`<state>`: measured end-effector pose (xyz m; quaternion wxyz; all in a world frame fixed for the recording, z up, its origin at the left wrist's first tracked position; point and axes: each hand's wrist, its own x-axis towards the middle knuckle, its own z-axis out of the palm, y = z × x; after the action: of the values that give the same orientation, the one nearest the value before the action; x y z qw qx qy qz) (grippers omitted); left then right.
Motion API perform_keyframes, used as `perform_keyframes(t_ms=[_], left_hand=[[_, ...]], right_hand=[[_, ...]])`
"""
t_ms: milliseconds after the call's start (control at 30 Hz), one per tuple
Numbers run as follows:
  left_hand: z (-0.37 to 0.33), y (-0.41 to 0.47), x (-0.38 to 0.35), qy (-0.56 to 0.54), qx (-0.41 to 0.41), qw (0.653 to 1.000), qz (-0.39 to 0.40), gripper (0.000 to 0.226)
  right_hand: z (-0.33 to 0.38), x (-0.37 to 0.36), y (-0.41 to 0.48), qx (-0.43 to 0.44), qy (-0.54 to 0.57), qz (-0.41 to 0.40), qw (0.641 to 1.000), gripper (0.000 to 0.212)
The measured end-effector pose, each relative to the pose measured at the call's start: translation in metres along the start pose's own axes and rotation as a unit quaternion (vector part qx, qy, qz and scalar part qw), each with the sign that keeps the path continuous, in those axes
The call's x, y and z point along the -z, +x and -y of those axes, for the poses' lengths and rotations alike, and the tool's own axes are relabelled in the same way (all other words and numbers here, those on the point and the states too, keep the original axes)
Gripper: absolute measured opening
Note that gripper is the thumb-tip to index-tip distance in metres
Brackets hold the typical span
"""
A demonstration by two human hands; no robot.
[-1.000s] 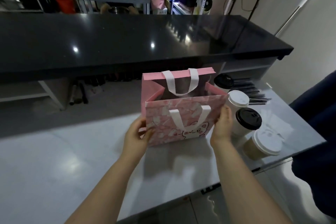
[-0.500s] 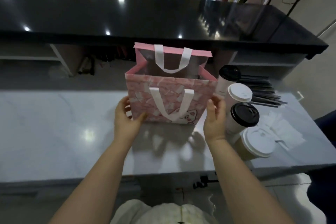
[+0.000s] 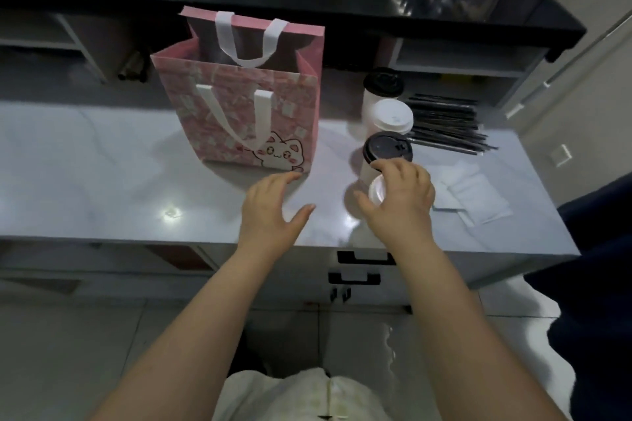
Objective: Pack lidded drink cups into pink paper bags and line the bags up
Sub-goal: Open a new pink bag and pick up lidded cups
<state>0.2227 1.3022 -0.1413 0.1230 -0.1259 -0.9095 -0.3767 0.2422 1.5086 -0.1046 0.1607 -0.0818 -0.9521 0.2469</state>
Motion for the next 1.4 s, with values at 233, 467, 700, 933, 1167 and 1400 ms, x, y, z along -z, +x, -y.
perform_keyframes(t_ms=[233,467,700,933,1167,1400], left_hand=[[-0.055,0.005,-0.023,0.151,-0.063,0.983,0.079,0.051],[-0.058,0.0,-0.019,0.141,-0.044,0.987,0.061,0.05],[-0.051,0.015,0.014,0.116,-0.041,0.992,0.001,0.044],[-0.052,0.09,0.082,0.069,-0.123,0.986,-0.09,0.041],[-0.011,0.186,0.156,0.08,-0.175,0.98,-0.053,0.035],[0.064,0.249,0.196,0.064,-0.133,0.985,0.092,0.031]], right_hand=[[-0.022,-0.004,-0.024,-0.011,-0.08,0.038,0.996,0.058],[-0.024,-0.008,-0.041,0.003,-0.03,0.034,0.999,0.063],[0.007,0.008,-0.033,0.056,0.019,0.023,0.998,0.069],[0.057,0.056,0.054,0.039,0.049,-0.08,0.995,0.067],[0.143,0.085,0.159,0.042,0.015,-0.117,0.992,0.067],[0.228,0.038,0.19,0.126,-0.034,-0.1,0.986,0.074]])
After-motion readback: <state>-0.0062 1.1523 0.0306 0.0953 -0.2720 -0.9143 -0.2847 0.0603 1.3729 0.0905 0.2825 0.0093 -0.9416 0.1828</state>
